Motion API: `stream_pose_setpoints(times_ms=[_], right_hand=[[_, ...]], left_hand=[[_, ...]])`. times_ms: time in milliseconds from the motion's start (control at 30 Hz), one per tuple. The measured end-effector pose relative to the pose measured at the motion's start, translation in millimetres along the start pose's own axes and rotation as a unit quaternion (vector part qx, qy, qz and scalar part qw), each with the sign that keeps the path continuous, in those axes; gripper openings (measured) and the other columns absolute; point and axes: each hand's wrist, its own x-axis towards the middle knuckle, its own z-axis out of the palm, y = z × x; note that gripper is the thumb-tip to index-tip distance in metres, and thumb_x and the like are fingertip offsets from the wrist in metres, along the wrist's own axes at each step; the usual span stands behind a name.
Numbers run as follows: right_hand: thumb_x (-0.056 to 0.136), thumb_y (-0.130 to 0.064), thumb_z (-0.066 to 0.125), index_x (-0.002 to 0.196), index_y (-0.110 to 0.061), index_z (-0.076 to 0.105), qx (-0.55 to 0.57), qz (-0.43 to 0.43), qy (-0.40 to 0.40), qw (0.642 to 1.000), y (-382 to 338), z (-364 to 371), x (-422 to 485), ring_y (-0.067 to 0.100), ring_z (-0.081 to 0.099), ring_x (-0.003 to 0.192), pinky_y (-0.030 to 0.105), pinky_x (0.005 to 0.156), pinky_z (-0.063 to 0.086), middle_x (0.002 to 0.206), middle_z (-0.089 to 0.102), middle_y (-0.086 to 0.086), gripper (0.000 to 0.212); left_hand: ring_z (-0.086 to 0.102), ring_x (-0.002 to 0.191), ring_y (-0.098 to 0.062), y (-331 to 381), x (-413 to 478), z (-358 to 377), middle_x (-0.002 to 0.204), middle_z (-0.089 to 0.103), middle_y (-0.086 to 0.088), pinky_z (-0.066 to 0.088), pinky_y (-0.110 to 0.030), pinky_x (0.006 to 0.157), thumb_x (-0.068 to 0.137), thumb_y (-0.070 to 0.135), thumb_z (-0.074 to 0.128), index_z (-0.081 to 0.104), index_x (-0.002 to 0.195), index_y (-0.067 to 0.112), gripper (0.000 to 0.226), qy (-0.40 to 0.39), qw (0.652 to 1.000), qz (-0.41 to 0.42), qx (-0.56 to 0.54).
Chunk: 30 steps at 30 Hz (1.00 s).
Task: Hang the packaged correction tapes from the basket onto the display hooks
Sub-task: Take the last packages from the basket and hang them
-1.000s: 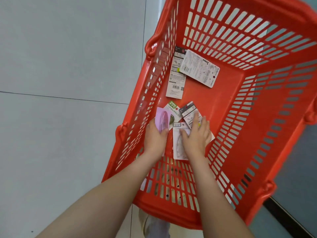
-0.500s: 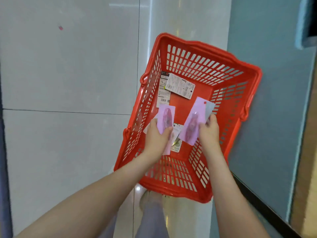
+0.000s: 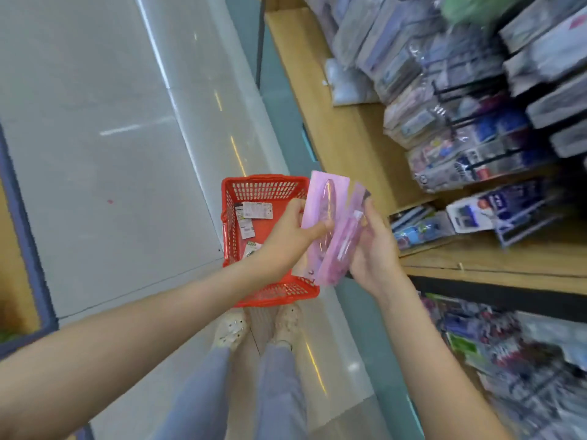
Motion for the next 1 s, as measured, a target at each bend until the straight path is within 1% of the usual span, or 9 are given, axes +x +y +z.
stream_pose_setpoints(times_ms=[67, 133, 200, 300, 467, 533, 700, 800, 1000], right_hand=[[0.083, -0.01, 0.062, 0.117, -0.015, 0.041, 0.022, -0.053, 0.016, 0.998, -19, 5, -49, 0.024, 0.061, 0.092, 0.042, 0.081, 0.051, 0.112, 0.058, 0.012, 0.04], [0.078, 0.0, 0.056, 0.109, -0.024, 0.035, -0.05, -0.114, 0.055, 0.991, -34, 6, -98, 0.022, 0.059, 0.091, 0.044, 0.082, 0.049, 0.111, 0.054, 0.011, 0.044], [0.072, -0.01, 0.058, 0.109, -0.03, 0.03, -0.177, -0.188, 0.102, 0.961, -49, 3, -147, 0.02, 0.057, 0.096, 0.045, 0.086, 0.049, 0.117, 0.049, 0.01, 0.051], [0.079, -0.015, 0.062, 0.126, -0.025, 0.02, -0.283, -0.297, 0.161, 0.897, -75, -8, -221, 0.013, 0.055, 0.1, 0.033, 0.087, 0.05, 0.122, 0.044, 0.003, 0.063], [0.07, -0.042, 0.061, 0.139, -0.026, 0.033, -0.353, -0.41, 0.285, 0.791, -100, -53, -343, 0.018, 0.051, 0.12, 0.044, 0.1, 0.045, 0.131, 0.048, 0.0, 0.076], [0.076, -0.041, 0.059, 0.143, -0.03, 0.033, -0.373, -0.444, 0.323, 0.748, -102, -76, -398, 0.017, 0.052, 0.118, 0.039, 0.098, 0.045, 0.131, 0.051, -0.001, 0.073], [0.094, -0.017, 0.056, 0.152, -0.03, 0.013, -0.449, -0.517, 0.386, 0.618, -100, -136, -527, -0.011, 0.041, 0.092, -0.006, 0.078, 0.023, 0.115, 0.042, -0.005, 0.074], [0.097, -0.021, 0.051, 0.152, -0.035, 0.015, -0.467, -0.531, 0.411, 0.575, -110, -157, -588, -0.018, 0.039, 0.081, -0.006, 0.074, 0.026, 0.103, 0.038, -0.001, 0.067], [0.098, -0.024, 0.047, 0.148, -0.046, 0.013, -0.478, -0.561, 0.447, 0.508, -158, -174, -678, -0.009, 0.044, 0.076, -0.005, 0.071, 0.03, 0.095, 0.032, -0.015, 0.065]], left_hand=[[0.062, 0.099, -0.017, 40, -34, 13, 0.11, 0.062, -0.013, 0.05, -0.039, 0.09, 0.087, 0.018, 0.069, 0.05, 0.114, 0.006, 0.035, -0.038, 0.999, 0.026, 0.013], [0.063, 0.099, -0.022, 73, -64, 26, 0.111, 0.063, -0.018, 0.051, -0.04, 0.088, 0.085, 0.018, 0.071, 0.051, 0.115, 0.003, 0.039, -0.077, 0.996, 0.049, 0.018], [0.065, 0.098, -0.023, 101, -94, 42, 0.107, 0.067, -0.013, 0.054, -0.037, 0.085, 0.083, 0.016, 0.072, 0.053, 0.117, 0.003, 0.042, -0.119, 0.99, 0.071, 0.025], [0.067, 0.096, -0.021, 136, -143, 74, 0.109, 0.068, -0.009, 0.056, -0.038, 0.084, 0.072, 0.024, 0.075, 0.054, 0.116, 0.007, 0.052, -0.168, 0.978, 0.114, 0.042], [0.067, 0.09, -0.016, 171, -235, 150, 0.107, 0.066, -0.016, 0.055, -0.035, 0.081, 0.084, 0.013, 0.071, 0.052, 0.115, 0.001, 0.038, -0.244, 0.947, 0.192, 0.08], [0.066, 0.098, -0.023, 174, -277, 182, 0.111, 0.064, -0.018, 0.052, -0.045, 0.089, 0.081, 0.021, 0.072, 0.053, 0.108, 0.008, 0.036, -0.271, 0.932, 0.221, 0.096], [0.065, 0.103, -0.03, 179, -376, 256, 0.111, 0.065, -0.016, 0.048, -0.054, 0.094, 0.076, 0.028, 0.074, 0.054, 0.109, 0.007, 0.043, -0.312, 0.902, 0.28, 0.098], [0.067, 0.099, -0.022, 197, -425, 293, 0.109, 0.067, -0.009, 0.053, -0.044, 0.089, 0.08, 0.033, 0.072, 0.055, 0.112, 0.01, 0.043, -0.353, 0.873, 0.313, 0.126], [0.067, 0.094, -0.022, 263, -483, 341, 0.101, 0.07, -0.005, 0.053, -0.034, 0.077, 0.087, 0.025, 0.068, 0.06, 0.112, 0.011, 0.03, -0.391, 0.841, 0.346, 0.14]])
